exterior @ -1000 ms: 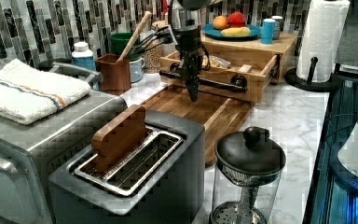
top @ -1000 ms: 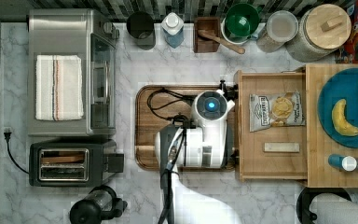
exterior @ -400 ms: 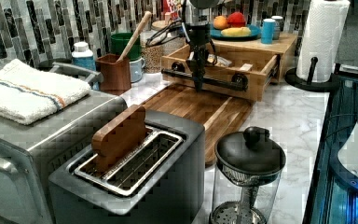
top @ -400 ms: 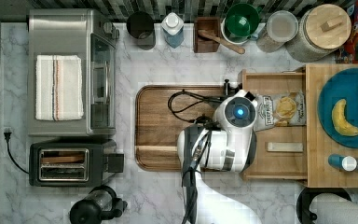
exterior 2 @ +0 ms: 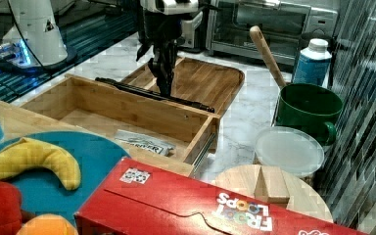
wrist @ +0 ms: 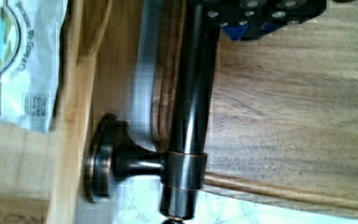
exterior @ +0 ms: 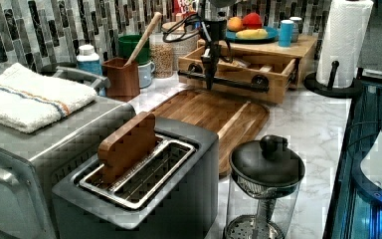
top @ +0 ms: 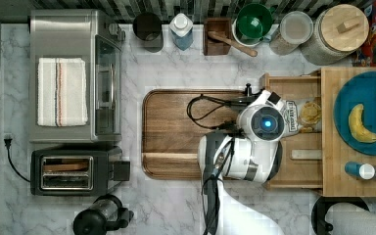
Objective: Close the drawer.
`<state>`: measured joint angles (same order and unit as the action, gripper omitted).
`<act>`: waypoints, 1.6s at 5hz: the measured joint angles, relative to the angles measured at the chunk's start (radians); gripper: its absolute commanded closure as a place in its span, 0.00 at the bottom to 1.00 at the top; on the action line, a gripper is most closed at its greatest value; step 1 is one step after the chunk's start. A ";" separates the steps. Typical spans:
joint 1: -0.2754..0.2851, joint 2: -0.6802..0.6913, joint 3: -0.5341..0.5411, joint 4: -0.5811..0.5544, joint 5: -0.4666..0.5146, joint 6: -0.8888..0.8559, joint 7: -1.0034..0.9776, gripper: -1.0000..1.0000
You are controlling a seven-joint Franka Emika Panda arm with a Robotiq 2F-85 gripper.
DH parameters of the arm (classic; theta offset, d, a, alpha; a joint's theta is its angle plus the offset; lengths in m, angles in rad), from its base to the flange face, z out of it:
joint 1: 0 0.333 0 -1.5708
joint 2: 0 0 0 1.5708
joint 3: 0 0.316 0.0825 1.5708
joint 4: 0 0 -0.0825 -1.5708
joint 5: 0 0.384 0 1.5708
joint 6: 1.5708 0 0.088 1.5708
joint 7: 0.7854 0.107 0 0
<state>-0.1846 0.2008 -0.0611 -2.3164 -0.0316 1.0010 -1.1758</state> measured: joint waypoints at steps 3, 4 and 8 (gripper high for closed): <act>-0.073 0.077 -0.062 0.094 0.036 -0.013 -0.217 1.00; -0.117 0.118 -0.089 0.152 0.045 -0.027 -0.239 1.00; -0.202 0.214 -0.089 0.339 0.113 -0.211 -0.431 1.00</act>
<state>-0.3865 0.4153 -0.1505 -1.9775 0.0809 0.7900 -1.6064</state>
